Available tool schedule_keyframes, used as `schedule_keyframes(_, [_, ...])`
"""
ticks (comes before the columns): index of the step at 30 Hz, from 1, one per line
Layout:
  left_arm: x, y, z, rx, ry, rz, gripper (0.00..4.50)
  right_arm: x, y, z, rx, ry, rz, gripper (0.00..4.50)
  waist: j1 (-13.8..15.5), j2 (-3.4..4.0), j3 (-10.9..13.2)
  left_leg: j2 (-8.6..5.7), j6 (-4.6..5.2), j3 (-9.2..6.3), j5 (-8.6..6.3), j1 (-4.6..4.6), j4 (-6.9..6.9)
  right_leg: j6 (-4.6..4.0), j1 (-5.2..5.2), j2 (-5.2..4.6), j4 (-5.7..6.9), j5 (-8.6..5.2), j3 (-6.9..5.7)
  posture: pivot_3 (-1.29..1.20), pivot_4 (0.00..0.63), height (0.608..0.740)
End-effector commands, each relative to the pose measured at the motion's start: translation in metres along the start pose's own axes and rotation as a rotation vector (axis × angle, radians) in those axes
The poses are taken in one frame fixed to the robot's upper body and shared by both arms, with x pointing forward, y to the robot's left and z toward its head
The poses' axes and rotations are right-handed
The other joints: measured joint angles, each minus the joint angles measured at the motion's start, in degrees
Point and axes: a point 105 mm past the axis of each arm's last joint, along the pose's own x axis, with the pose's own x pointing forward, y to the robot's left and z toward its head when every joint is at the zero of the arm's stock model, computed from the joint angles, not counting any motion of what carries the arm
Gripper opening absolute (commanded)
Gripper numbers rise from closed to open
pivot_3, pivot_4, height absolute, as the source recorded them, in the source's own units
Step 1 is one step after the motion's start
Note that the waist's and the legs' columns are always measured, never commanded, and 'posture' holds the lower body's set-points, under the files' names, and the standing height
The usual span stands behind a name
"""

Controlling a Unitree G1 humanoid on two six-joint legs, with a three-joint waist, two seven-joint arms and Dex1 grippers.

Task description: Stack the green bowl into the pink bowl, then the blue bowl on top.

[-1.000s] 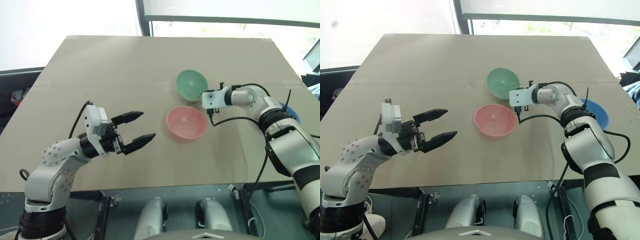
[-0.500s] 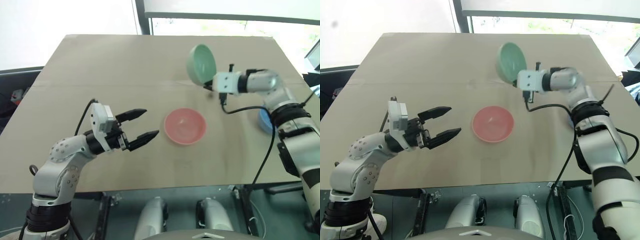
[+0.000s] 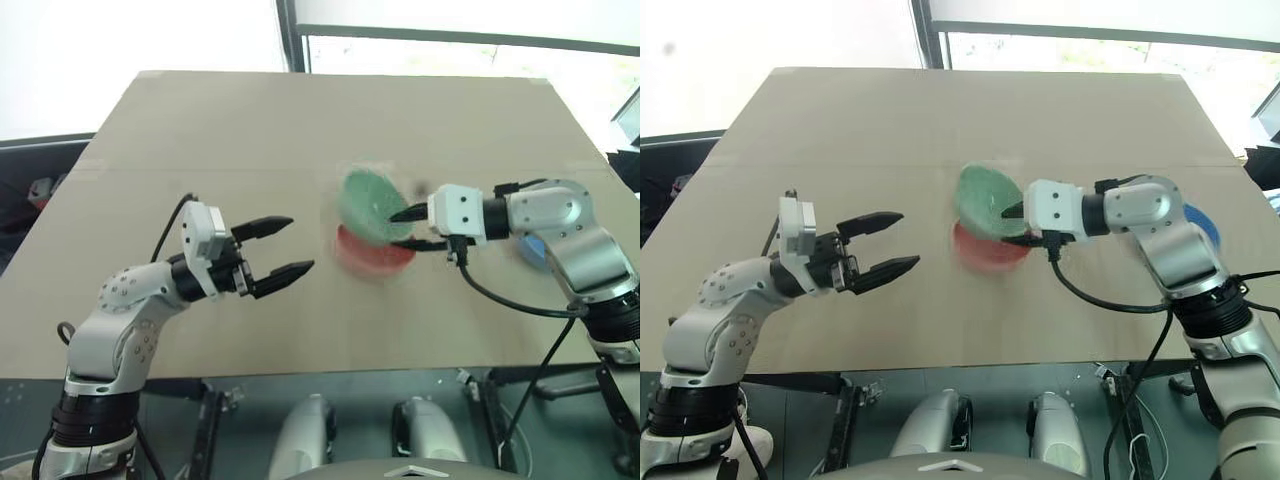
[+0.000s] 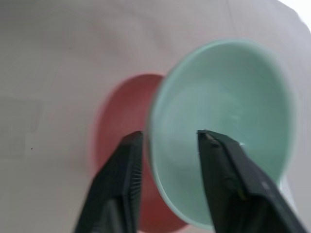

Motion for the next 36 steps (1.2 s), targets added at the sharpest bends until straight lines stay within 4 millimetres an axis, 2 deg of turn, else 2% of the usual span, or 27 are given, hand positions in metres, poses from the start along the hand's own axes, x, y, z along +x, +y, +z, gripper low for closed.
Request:
schedule_keyframes(1, [0.000,0.001,0.007,0.037,-0.008,-0.016,4.50,-0.016,-0.004,0.013,-0.010,-0.020,-0.066,3.46,0.1,0.00,0.0,0.00,0.01,0.00,-0.01,-0.06,-0.03,0.00,-0.02,0.00,0.00,0.00,-0.01,0.00,0.150,0.740])
schedule_keyframes(3, [0.002,0.000,0.007,0.034,-0.012,-0.022,4.50,-0.031,-0.013,0.010,0.038,-0.008,-0.157,4.40,0.2,0.00,0.0,0.00,0.04,-0.01,-0.03,-0.12,-0.08,0.01,-0.03,0.00,-0.06,0.00,-0.06,0.00,0.150,0.740])
schedule_keyframes(6, [0.004,-0.001,0.006,0.038,-0.012,-0.032,4.50,-0.056,-0.025,0.002,0.115,0.024,-0.317,4.46,0.9,0.00,0.0,-0.02,0.05,0.01,-0.03,-0.15,-0.10,0.01,-0.02,0.00,-0.11,0.00,-0.07,0.00,0.150,0.740])
schedule_keyframes(8, [0.007,-0.003,0.008,0.038,-0.017,-0.038,4.50,-0.080,-0.033,-0.015,0.167,0.100,-0.449,4.46,1.1,-0.01,0.0,-0.02,0.05,-0.01,-0.03,-0.13,-0.08,0.01,-0.01,0.00,-0.10,-0.01,-0.09,0.00,0.150,0.740])
schedule_keyframes(10, [0.009,-0.005,0.009,0.038,-0.021,-0.050,4.50,-0.109,-0.033,-0.040,0.214,0.220,-0.579,4.46,1.3,-0.03,0.0,-0.02,0.04,-0.01,-0.03,-0.11,-0.05,0.01,0.00,0.00,-0.21,-0.01,-0.09,0.00,0.150,0.740])
schedule_keyframes(14, [0.014,-0.009,0.008,0.036,-0.023,-0.067,4.50,-0.152,-0.015,-0.083,0.312,0.412,-0.750,4.46,1.3,-0.05,0.0,-0.04,0.05,0.04,-0.03,-0.08,-0.02,0.01,0.01,-0.01,-0.19,-0.01,-0.03,0.00,0.150,0.740])
schedule_keyframes(18, [0.018,-0.014,0.007,0.027,-0.029,-0.083,4.50,-0.174,0.008,-0.118,0.412,0.554,-0.852,4.46,0.8,-0.02,0.0,0.01,0.04,0.11,-0.02,0.00,-0.03,0.01,0.00,0.02,-0.13,-0.01,0.04,0.00,0.150,0.740])
schedule_keyframes(23, [0.019,-0.018,0.004,0.010,-0.028,-0.086,4.50,-0.171,0.034,-0.150,0.567,0.620,-0.833,4.46,0.9,-0.04,-0.1,0.03,0.04,0.18,-0.02,0.10,-0.01,0.02,0.01,0.04,-0.07,-0.01,0.18,0.00,0.150,0.740])
schedule_keyframes(26, [0.018,-0.019,0.004,0.005,-0.027,-0.080,4.50,-0.169,0.034,-0.157,0.589,0.618,-0.826,3.67,1.0,-0.04,-0.1,0.01,0.05,0.16,-0.03,0.08,0.00,0.02,0.02,0.03,-0.09,-0.01,0.19,0.00,0.150,0.740])
schedule_keyframes(29, [0.017,-0.019,0.003,0.005,-0.025,-0.075,4.50,-0.167,0.031,-0.159,0.579,0.615,-0.822,2.31,1.0,-0.03,-0.1,0.00,0.05,0.15,-0.03,0.05,0.00,0.02,0.00,0.04,-0.11,-0.01,0.17,0.00,0.150,0.740])
schedule_keyframes(30, [0.017,-0.019,0.003,0.006,-0.025,-0.074,4.50,-0.167,0.030,-0.159,0.578,0.612,-0.824,2.11,1.0,-0.03,-0.1,0.01,0.05,0.15,-0.03,0.05,0.00,0.02,0.00,0.04,-0.11,-0.01,0.18,0.00,0.150,0.740])
schedule_keyframes(31, [0.017,-0.019,0.004,0.006,-0.025,-0.072,4.50,-0.166,0.029,-0.159,0.571,0.609,-0.824,1.69,1.0,-0.03,-0.1,0.01,0.05,0.15,-0.03,0.05,0.00,0.02,0.00,0.04,-0.11,-0.01,0.18,0.00,0.150,0.740])
schedule_keyframes(33, [0.016,-0.019,0.004,0.007,-0.025,-0.065,4.50,-0.166,0.024,-0.156,0.545,0.604,-0.829,0.71,1.0,-0.03,-0.1,0.01,0.05,0.15,-0.03,0.05,0.00,0.02,0.00,0.04,-0.11,-0.01,0.18,0.00,0.150,0.740])
schedule_keyframes(35, [0.016,-0.018,0.003,0.008,-0.024,-0.060,4.50,-0.167,0.017,-0.147,0.533,0.574,-0.845,0.09,1.0,-0.03,-0.1,0.01,0.05,0.14,-0.03,0.05,0.00,0.02,0.00,0.04,-0.11,-0.01,0.17,0.00,0.150,0.740])
schedule_keyframes(36, [0.016,-0.018,0.003,0.008,-0.024,-0.059,4.50,-0.164,0.013,-0.140,0.563,0.524,-0.837,0.09,1.0,-0.03,-0.1,0.01,0.05,0.14,-0.02,0.05,0.00,0.02,0.00,0.04,-0.11,-0.01,0.17,0.00,0.150,0.740])
